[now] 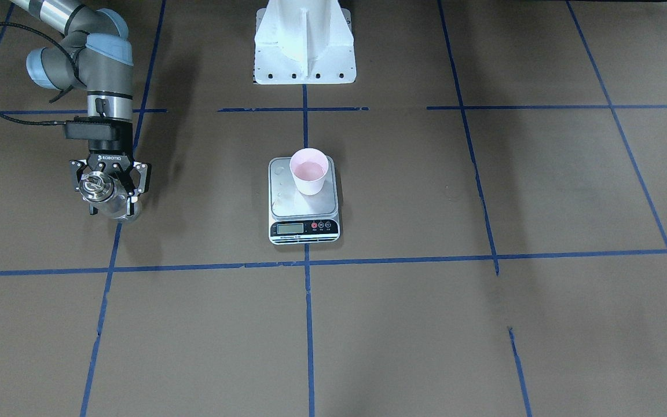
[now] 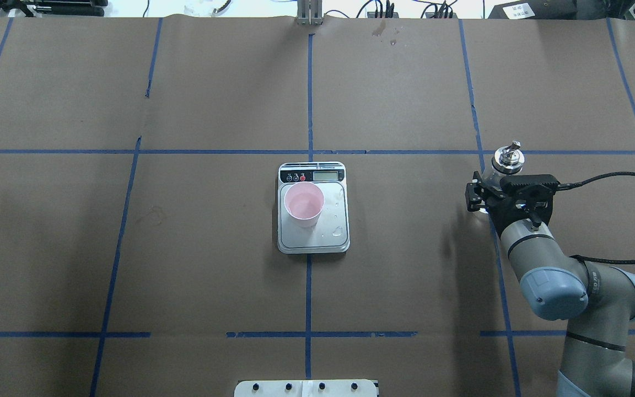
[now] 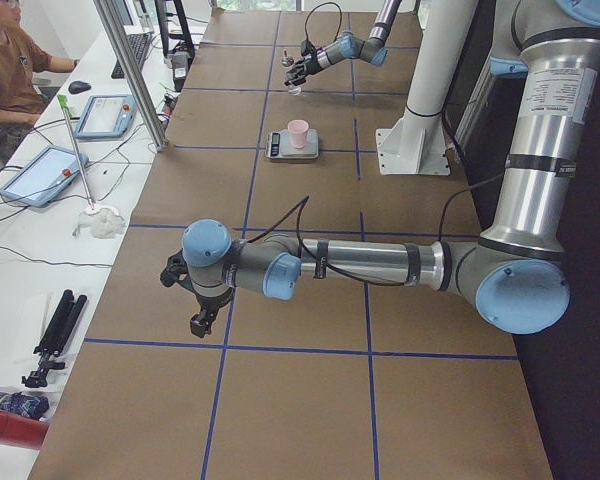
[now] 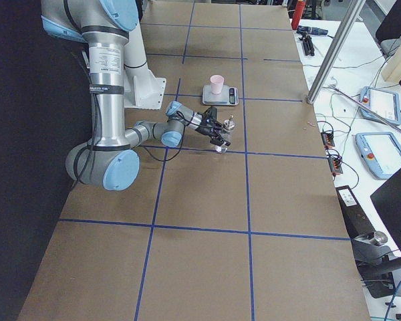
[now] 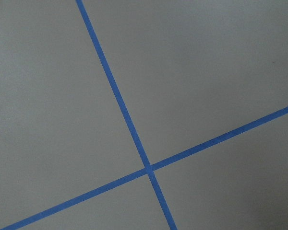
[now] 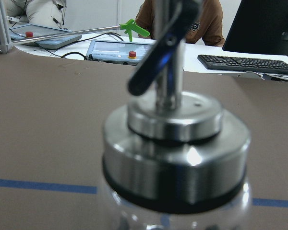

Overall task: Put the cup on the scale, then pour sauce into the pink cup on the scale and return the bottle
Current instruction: 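Hold the glass bottle steady on the table with the right gripper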

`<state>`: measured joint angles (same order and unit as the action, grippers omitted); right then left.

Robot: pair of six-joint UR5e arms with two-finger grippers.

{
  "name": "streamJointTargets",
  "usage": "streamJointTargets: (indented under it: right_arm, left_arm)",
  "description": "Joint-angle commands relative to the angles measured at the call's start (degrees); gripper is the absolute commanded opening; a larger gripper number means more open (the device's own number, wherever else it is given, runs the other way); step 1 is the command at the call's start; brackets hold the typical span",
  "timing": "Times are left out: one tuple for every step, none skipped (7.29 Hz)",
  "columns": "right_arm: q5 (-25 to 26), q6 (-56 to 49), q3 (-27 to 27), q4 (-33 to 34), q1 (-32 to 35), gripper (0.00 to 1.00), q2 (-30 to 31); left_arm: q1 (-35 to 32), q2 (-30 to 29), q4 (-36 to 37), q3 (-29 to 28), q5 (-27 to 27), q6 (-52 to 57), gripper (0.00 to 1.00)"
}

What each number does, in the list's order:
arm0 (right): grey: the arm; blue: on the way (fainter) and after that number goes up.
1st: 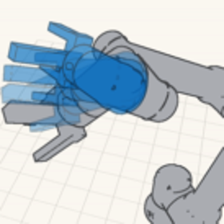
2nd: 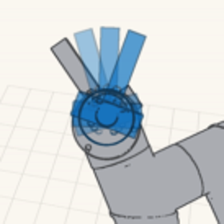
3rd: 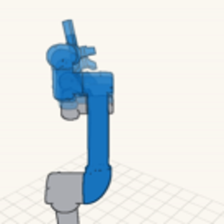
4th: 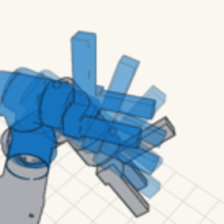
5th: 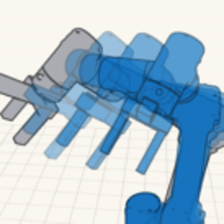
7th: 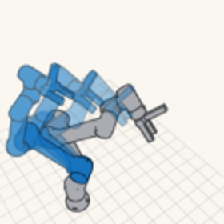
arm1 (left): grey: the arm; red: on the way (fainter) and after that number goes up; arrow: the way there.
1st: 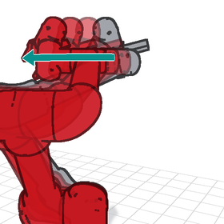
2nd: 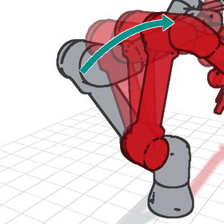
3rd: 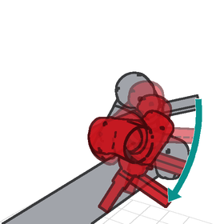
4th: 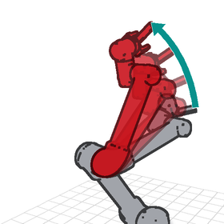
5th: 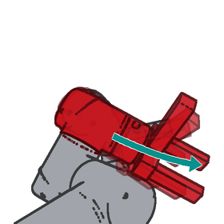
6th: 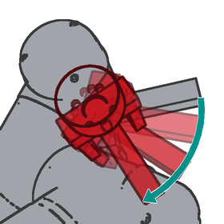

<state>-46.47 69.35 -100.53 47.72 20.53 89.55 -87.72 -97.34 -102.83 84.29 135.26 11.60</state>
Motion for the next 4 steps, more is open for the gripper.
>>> streamJointTargets:
  right_arm:
    - [-0.1,0.0,0.0,0.0,0.0,0.59,0.0]
    - [-0.2,-0.1,-0.1,0.0,0.0,0.69,0.0]
    - [-0.2,0.0,-0.2,-0.1,0.0,0.76,0.0]
    - [-0.2,0.0,-0.4,-0.1,0.0,0.76,0.0]
  left_arm:
    - [0.0,0.0,0.0,0.0,-0.1,0.0,1.0]
    - [0.0,0.0,0.0,0.0,-0.1,-0.1,1.0]
    - [0.0,0.0,0.0,0.0,0.0,-0.1,1.0]
    - [0.0,0.0,0.0,0.0,-0.1,-0.1,1.0]
